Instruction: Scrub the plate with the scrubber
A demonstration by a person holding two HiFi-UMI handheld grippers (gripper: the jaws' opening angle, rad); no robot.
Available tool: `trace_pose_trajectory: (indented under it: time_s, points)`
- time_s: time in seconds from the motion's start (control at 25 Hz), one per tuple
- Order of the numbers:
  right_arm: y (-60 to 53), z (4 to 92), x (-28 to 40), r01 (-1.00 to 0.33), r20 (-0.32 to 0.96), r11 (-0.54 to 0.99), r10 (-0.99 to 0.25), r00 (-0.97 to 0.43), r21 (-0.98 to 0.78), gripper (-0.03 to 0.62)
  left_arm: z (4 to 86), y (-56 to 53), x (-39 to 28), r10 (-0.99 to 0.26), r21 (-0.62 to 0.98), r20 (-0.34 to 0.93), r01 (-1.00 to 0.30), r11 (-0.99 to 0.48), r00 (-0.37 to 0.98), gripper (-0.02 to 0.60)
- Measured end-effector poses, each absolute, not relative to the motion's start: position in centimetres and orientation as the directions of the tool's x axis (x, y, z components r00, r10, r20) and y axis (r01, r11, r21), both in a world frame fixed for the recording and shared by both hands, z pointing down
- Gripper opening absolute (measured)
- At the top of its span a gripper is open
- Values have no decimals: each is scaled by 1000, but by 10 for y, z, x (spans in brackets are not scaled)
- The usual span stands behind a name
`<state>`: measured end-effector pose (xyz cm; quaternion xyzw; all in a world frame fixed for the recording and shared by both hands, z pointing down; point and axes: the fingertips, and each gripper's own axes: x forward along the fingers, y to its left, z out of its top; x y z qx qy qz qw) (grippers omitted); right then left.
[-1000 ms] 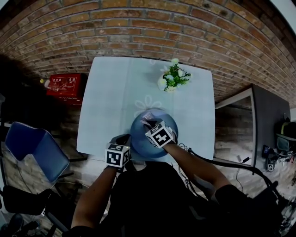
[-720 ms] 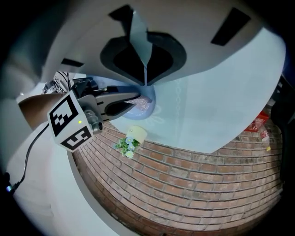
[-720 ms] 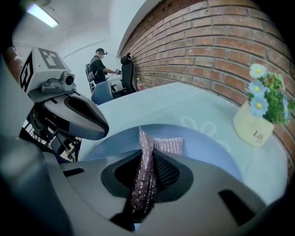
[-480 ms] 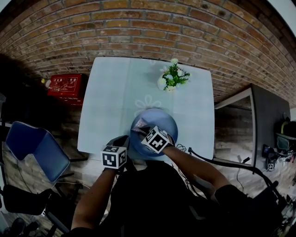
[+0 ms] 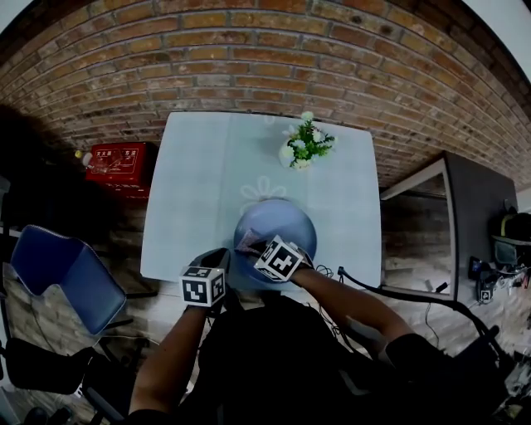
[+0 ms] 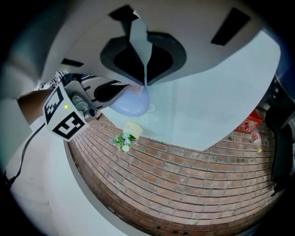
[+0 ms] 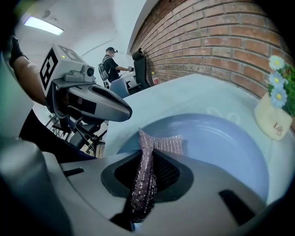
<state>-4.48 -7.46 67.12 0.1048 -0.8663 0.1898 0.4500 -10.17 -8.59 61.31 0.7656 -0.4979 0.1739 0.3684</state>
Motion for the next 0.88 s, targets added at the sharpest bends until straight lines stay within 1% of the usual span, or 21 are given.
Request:
trace_pose_trajectory:
  time_s: [0.52, 0.64, 0.72, 0.88]
  points:
    - [-43, 662, -35, -331, 807, 864, 133, -575, -378, 67, 616, -85, -93, -622, 381, 637, -887, -260, 456, 26]
    - [-40, 664, -32, -317, 799, 867, 141, -584, -384, 68, 617, -85, -92, -622, 373, 639, -890, -264, 452, 26]
    - [-42, 663, -30, -315, 778, 862, 134, -613, -397, 68, 616, -85, -93, -626, 364, 641, -894, -260, 444, 26]
    - [-57, 642, -26, -337, 733, 855, 72, -676, -394, 67, 617, -87, -94, -628, 361, 645, -898, -251, 435, 26]
